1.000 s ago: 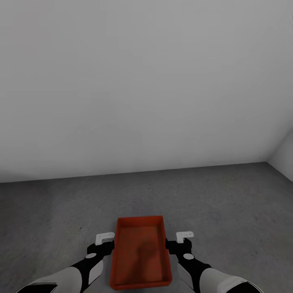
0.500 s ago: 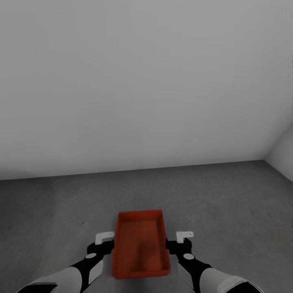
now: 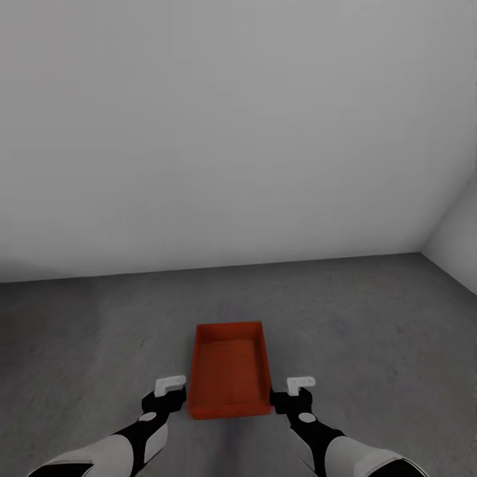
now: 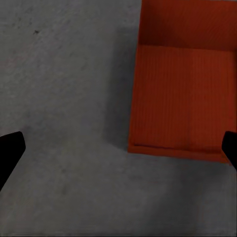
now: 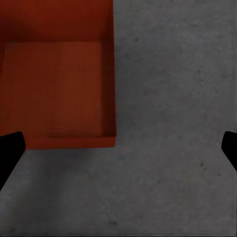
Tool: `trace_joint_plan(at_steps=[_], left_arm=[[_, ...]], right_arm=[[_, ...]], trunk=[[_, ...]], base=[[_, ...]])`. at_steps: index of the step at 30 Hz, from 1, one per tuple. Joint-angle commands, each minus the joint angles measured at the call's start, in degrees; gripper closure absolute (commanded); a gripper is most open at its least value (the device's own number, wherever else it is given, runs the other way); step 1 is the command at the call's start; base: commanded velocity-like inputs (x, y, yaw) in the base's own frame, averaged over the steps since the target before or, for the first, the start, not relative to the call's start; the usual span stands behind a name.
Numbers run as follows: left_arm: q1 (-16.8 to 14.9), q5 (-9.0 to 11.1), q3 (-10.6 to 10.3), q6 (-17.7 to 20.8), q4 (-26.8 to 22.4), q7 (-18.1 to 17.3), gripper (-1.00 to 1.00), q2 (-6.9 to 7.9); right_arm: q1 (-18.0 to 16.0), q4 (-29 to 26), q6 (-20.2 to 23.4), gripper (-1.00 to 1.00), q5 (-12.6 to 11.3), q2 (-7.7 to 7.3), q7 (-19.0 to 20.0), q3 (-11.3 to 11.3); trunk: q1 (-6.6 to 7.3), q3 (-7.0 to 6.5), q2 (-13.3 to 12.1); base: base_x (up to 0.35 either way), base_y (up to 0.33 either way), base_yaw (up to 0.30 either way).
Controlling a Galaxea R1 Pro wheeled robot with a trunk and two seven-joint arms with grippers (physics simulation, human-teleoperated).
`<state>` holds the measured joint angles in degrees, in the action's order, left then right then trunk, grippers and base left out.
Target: Move the two storage containers from the living room to the garage. In the garage, place one container on the floor and stack the other container on top of it (either order is fine).
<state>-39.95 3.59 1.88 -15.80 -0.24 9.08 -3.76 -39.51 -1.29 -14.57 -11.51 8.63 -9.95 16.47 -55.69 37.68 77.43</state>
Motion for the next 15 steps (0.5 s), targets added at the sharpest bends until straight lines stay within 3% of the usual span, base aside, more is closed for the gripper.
trace_joint_plan(at_steps=[1,11,15], left_arm=[[0.0,0.4,0.1,-0.2,0.1,0.0,-1.0,-0.02],[0.0,0.4,0.1,-0.2,0.1,0.0,-1.0,-0.02],[0.0,0.4,0.1,-0.3,0.1,0.0,-1.0,-0.02]], right_arm=[[0.0,0.1,-0.2,-1.0,-0.5,0.02,-0.2,0.5],[0.0,0.1,-0.2,-1.0,-0.5,0.0,-0.2,0.5],[0.0,0.1,-0.2,-1.0,-0.5,-0.01,-0.2,0.5]], trunk=[[0.04,0.05,0.0],[0.04,0.05,0.0],[0.04,0.05,0.0]], base=[[-0.346,0.0,0.0],[-0.338,0.0,0.0],[-0.089,0.0,0.0]])
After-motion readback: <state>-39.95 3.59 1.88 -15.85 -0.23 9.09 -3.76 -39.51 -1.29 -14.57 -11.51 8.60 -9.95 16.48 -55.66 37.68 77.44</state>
